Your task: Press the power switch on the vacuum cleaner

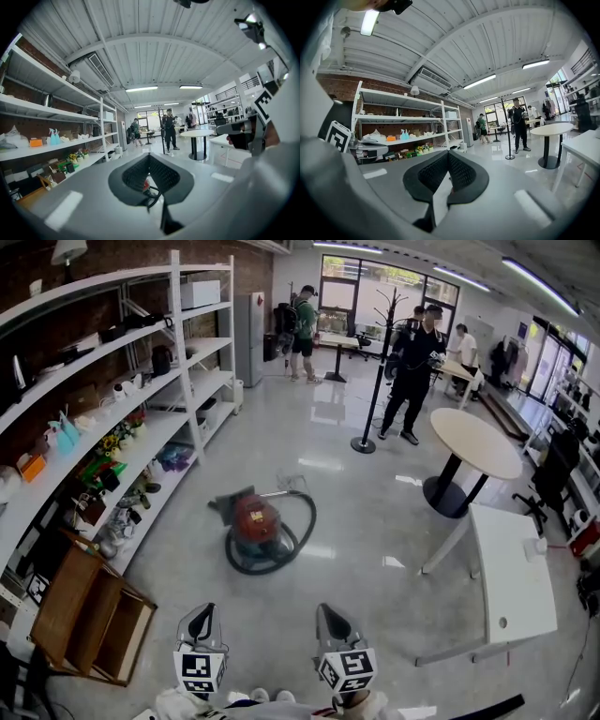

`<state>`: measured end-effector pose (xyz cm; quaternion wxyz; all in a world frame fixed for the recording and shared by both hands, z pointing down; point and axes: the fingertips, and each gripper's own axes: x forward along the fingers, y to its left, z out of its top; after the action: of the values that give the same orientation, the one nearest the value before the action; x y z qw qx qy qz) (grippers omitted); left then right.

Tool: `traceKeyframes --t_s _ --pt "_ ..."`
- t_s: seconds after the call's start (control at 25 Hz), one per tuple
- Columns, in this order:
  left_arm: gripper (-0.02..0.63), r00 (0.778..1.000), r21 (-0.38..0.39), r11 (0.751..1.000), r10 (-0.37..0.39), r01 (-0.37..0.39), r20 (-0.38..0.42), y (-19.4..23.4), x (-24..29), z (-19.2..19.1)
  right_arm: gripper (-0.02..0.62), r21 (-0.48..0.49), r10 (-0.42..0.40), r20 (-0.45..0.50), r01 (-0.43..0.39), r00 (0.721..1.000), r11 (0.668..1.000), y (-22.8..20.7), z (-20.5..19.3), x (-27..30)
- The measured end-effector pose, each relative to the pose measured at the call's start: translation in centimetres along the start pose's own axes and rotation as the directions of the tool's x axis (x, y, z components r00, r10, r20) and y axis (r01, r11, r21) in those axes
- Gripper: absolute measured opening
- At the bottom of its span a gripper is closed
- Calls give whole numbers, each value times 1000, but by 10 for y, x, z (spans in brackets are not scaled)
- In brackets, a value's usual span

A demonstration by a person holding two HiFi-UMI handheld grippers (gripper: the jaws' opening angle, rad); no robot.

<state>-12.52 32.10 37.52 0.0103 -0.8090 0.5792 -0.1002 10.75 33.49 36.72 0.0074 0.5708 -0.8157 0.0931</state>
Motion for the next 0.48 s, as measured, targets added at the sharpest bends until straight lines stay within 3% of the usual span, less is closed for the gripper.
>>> traceKeyframes --t_s 0.48 --pt "0 1000 5 1000 12 -12 -27 -18 -1 -4 0 26 -2 -14 2 1000 1000 -20 -9 -8"
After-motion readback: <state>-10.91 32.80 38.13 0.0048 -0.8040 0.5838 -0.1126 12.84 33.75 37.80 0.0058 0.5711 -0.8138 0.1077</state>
